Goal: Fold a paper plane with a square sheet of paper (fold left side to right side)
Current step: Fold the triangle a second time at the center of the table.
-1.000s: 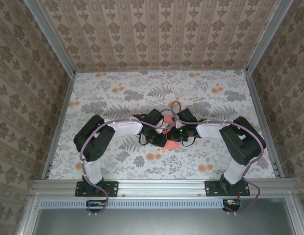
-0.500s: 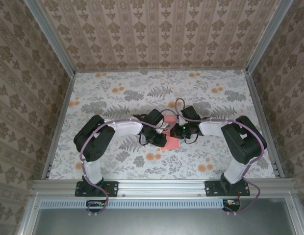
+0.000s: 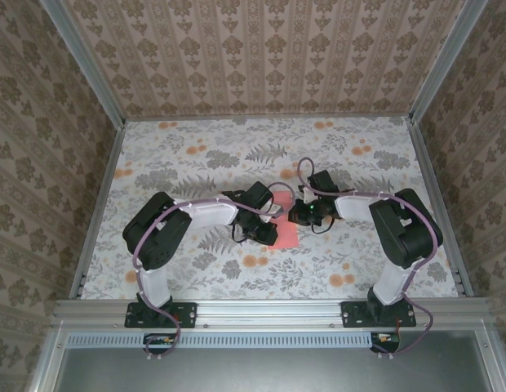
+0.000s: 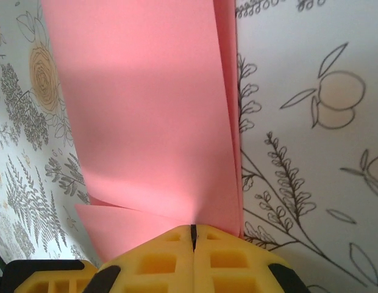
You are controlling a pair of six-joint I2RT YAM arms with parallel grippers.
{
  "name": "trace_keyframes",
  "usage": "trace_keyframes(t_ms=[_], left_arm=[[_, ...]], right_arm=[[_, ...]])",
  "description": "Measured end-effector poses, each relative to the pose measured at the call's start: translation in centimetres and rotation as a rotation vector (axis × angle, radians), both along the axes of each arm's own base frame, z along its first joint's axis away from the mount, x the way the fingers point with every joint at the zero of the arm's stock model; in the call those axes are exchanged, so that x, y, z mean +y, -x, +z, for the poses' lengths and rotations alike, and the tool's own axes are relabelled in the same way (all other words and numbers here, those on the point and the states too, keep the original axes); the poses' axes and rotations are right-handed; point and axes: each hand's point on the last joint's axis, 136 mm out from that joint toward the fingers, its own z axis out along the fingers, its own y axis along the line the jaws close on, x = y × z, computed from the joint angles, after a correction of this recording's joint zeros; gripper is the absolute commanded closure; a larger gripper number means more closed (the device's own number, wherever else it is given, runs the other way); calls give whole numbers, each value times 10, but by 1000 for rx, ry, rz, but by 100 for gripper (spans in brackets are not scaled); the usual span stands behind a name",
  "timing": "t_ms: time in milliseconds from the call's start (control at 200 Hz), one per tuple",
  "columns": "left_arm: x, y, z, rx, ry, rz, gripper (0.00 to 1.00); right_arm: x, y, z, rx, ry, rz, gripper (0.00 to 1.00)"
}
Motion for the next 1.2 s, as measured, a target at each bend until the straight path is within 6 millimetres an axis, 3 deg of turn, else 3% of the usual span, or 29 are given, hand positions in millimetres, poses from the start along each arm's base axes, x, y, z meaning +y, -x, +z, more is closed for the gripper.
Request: trace_keyframes(t_ms=[215,480,625,800,1025,1200], left_arm=[[-2,-1,0,-6,6,-1,88],[-2,-1,0,-11,6,-4,88],[-2,-1,0,-16,3,-9,88],[-2,-2,0,-21,-1,-8,88],[-2,-2,0,-21,-1,-9,88],[-2,-2,1,-24,-5,-12,87]], right_arm=[[-5,-8,0,9,-11,-7,100],[-26,-24,2,-22,30,-53,100],[-26,-24,16,-57,17,-54,100],[-8,-8,32,-75,-55,-37,100],[29,17,19,-9,-122,17,100],[34,19,4,29,-120,7,100]])
